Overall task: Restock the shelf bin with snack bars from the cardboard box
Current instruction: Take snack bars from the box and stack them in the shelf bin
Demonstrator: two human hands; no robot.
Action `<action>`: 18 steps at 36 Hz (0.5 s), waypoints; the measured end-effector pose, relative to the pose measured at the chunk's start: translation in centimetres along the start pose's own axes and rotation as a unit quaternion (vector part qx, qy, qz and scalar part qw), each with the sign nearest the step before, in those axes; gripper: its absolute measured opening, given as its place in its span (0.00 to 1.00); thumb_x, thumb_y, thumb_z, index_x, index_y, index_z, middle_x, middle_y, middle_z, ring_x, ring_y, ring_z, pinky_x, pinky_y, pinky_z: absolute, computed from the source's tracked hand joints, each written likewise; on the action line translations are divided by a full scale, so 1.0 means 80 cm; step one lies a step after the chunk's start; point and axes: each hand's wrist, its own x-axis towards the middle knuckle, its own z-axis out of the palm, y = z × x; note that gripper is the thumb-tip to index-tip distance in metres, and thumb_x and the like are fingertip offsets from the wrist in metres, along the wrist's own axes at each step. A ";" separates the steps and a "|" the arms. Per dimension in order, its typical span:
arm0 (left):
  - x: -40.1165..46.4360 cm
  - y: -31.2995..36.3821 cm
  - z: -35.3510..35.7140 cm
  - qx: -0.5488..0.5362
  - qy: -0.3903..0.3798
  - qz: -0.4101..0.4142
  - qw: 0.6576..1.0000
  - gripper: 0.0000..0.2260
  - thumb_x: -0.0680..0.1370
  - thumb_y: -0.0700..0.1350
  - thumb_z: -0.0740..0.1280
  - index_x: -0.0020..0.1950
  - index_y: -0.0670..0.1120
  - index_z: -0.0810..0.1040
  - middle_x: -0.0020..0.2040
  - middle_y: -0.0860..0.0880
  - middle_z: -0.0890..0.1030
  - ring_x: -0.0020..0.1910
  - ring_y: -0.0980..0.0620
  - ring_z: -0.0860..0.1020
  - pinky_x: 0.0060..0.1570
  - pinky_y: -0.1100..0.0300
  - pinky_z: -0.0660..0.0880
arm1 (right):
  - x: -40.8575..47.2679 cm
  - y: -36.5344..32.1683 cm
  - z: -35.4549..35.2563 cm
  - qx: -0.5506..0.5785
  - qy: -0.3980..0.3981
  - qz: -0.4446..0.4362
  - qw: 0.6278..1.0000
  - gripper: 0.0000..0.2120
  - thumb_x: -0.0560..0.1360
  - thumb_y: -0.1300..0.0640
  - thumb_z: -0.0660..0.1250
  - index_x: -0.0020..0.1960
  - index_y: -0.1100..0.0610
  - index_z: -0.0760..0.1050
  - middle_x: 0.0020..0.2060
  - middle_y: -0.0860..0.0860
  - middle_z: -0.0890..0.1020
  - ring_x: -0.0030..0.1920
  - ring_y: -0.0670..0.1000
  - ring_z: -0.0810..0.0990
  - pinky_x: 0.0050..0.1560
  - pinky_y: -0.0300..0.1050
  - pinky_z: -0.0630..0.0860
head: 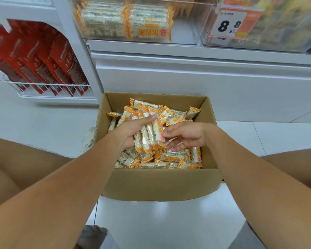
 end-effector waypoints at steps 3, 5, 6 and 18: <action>-0.019 0.004 0.012 0.044 -0.006 0.020 0.999 0.75 0.42 0.53 0.87 0.82 0.52 0.48 0.78 0.46 0.64 0.76 0.42 0.65 0.71 0.38 0.65 | 0.002 -0.007 0.003 -0.045 0.007 -0.005 0.999 0.05 0.79 0.57 0.69 0.50 0.59 0.79 0.46 0.53 0.84 0.51 0.52 0.83 0.56 0.47 0.81; -0.014 0.004 0.012 0.045 0.003 0.029 0.999 0.75 0.43 0.53 0.88 0.82 0.55 0.48 0.79 0.45 0.64 0.75 0.41 0.65 0.69 0.37 0.67 | 0.005 -0.009 0.007 -0.030 0.028 -0.029 0.999 0.03 0.78 0.61 0.70 0.51 0.58 0.78 0.48 0.54 0.83 0.51 0.52 0.84 0.59 0.49 0.80; -0.017 0.005 0.014 0.045 0.006 0.029 0.999 0.73 0.45 0.52 0.88 0.82 0.55 0.48 0.79 0.44 0.64 0.75 0.41 0.66 0.67 0.38 0.69 | 0.006 -0.009 0.008 -0.007 0.040 -0.045 0.998 0.08 0.77 0.63 0.70 0.55 0.57 0.76 0.50 0.54 0.82 0.52 0.53 0.84 0.61 0.51 0.79; 0.012 0.000 0.013 -0.040 0.018 0.090 0.995 0.71 0.43 0.63 0.86 0.80 0.59 0.53 0.73 0.45 0.73 0.70 0.40 0.74 0.66 0.35 0.69 | 0.017 -0.014 0.020 0.137 -0.011 -0.127 0.982 0.25 0.78 0.63 0.59 0.70 0.41 0.72 0.55 0.56 0.79 0.49 0.56 0.79 0.56 0.59 0.80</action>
